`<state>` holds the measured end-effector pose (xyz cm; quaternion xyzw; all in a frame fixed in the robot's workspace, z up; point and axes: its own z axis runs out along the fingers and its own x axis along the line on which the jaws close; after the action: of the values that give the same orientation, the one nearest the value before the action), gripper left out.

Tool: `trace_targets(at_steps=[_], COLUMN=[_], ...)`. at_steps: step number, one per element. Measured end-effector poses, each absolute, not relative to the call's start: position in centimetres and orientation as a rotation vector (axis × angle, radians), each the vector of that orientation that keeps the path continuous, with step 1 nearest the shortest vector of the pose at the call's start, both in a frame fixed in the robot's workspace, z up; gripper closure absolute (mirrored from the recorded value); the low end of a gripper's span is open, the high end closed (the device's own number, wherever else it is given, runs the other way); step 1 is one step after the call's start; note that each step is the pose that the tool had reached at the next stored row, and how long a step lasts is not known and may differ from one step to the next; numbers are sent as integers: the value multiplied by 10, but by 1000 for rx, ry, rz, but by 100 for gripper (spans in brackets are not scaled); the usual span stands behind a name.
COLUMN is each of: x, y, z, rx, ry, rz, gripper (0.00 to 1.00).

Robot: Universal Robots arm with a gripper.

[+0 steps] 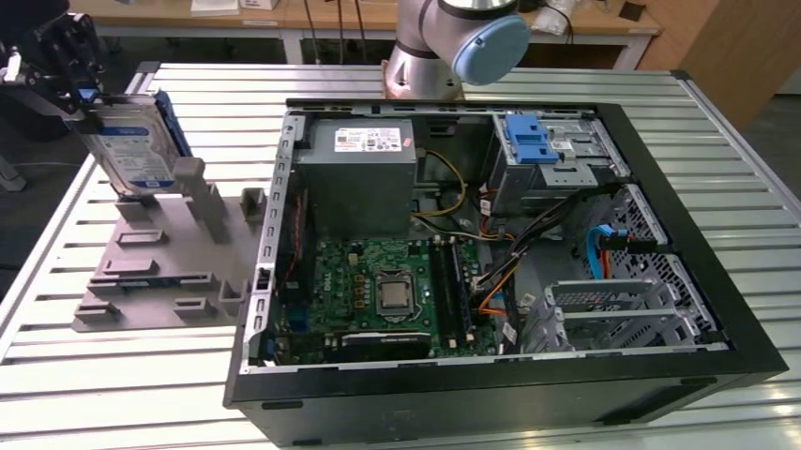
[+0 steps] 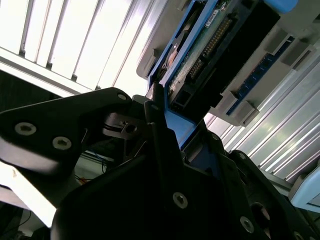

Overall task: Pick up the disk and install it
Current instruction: 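Pick up the disk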

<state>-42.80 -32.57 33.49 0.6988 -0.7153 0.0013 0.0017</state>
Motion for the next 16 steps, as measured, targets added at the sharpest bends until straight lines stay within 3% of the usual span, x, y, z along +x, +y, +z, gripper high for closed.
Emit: trace_targets(at_steps=[16], x=[-428], y=[-326], z=[347], rx=[2193], ry=[-2245], rz=[4], gripper=[64])
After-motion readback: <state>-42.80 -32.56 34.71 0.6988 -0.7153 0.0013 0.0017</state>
